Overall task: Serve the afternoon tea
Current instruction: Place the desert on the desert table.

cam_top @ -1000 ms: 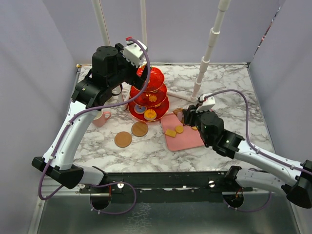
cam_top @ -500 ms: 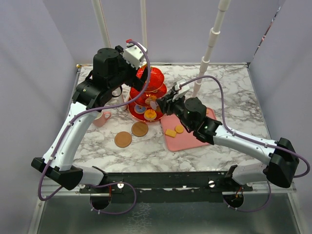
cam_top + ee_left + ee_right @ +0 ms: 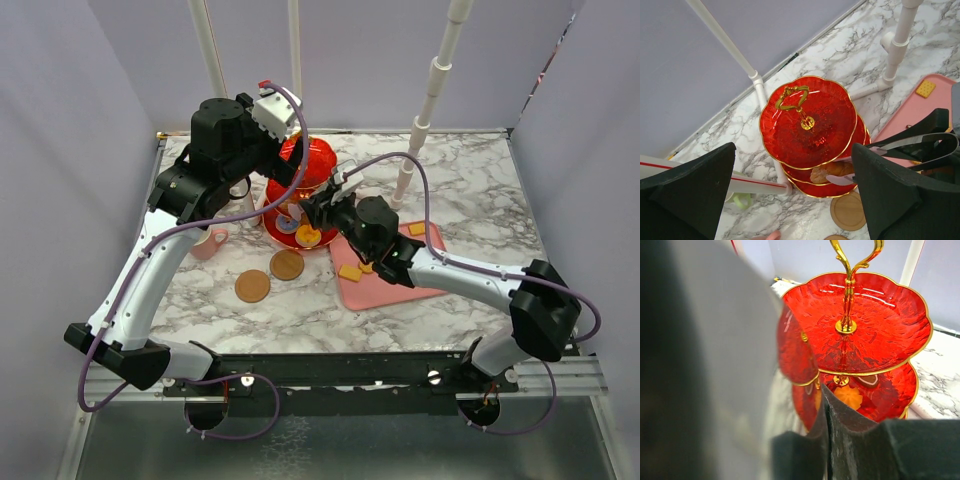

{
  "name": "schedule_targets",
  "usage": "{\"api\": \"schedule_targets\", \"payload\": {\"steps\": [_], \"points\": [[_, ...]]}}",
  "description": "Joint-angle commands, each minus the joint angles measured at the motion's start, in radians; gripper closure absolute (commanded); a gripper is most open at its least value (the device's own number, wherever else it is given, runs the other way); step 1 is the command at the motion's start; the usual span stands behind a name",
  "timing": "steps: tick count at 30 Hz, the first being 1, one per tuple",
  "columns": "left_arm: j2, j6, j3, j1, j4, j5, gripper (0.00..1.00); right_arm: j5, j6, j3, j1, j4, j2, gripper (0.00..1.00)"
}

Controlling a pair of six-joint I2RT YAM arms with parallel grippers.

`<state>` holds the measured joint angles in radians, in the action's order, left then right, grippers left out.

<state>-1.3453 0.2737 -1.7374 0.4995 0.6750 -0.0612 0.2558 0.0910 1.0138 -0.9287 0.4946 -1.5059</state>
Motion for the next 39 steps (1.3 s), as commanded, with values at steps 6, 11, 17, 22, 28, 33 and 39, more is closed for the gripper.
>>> {"api": "schedule_targets", "payload": {"steps": [6,11,17,22,28,33,39], "points": [[0.013,0.005,-0.021,0.001,-0.015,0.012,0.01,0.015,-0.062,0.017,-0.006,0.216,-0.085,0.79],[0.018,0.01,-0.021,0.001,-0.015,0.012,0.01,0.018,-0.07,0.013,-0.007,0.249,-0.123,0.78],[0.017,0.01,-0.023,0.001,-0.015,0.013,0.01,0.031,-0.075,-0.012,-0.007,0.272,-0.147,0.69],[0.016,0.009,-0.026,0.001,-0.016,0.01,0.01,0.047,-0.073,-0.028,-0.006,0.284,-0.146,0.59],[0.015,0.007,-0.032,0.001,-0.016,0.007,0.01,0.05,-0.07,-0.022,-0.007,0.279,-0.143,0.5],[0.016,0.008,-0.033,0.001,-0.017,0.007,0.01,0.04,-0.062,-0.035,-0.007,0.286,-0.135,0.46],[0.017,0.009,-0.035,0.001,-0.017,0.005,0.01,0.038,-0.066,-0.049,-0.007,0.297,-0.122,0.44]]}}
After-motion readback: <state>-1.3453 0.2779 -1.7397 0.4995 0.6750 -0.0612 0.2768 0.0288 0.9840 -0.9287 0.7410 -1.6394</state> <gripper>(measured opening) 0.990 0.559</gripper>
